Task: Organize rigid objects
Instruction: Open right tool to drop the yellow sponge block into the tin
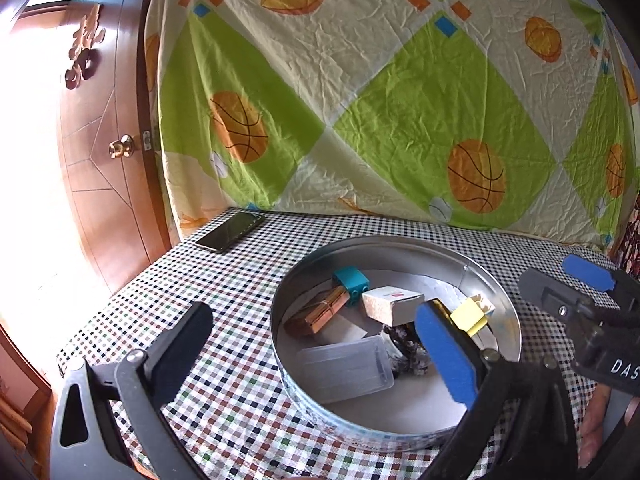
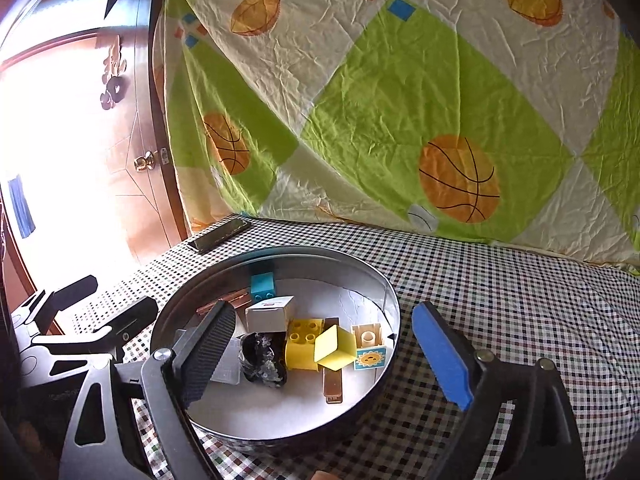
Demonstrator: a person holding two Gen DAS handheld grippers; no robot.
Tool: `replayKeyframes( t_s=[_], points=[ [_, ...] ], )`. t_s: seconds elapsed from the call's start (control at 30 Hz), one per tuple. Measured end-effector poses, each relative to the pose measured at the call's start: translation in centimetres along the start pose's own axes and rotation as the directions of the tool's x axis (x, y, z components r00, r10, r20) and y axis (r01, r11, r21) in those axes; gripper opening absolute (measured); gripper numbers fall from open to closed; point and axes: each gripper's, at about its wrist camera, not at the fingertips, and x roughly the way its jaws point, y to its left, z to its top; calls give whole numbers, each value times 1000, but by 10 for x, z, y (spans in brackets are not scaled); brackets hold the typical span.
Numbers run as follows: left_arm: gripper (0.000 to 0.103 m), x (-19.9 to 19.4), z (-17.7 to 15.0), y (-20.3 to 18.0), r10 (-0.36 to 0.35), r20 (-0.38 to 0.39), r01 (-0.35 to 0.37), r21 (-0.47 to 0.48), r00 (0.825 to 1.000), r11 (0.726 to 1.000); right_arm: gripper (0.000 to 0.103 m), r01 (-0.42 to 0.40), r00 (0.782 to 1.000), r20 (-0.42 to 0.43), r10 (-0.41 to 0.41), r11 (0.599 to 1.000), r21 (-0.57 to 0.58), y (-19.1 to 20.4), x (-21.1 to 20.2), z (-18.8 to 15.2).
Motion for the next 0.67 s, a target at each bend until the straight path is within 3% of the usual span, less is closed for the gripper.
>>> replayKeyframes(
  t_s=[0.67],
  points=[
    [103, 6, -9, 4, 9, -16, -9, -5, 1000, 1000, 92, -7, 1000, -18, 7, 1000, -22, 11, 4, -6]
  ],
)
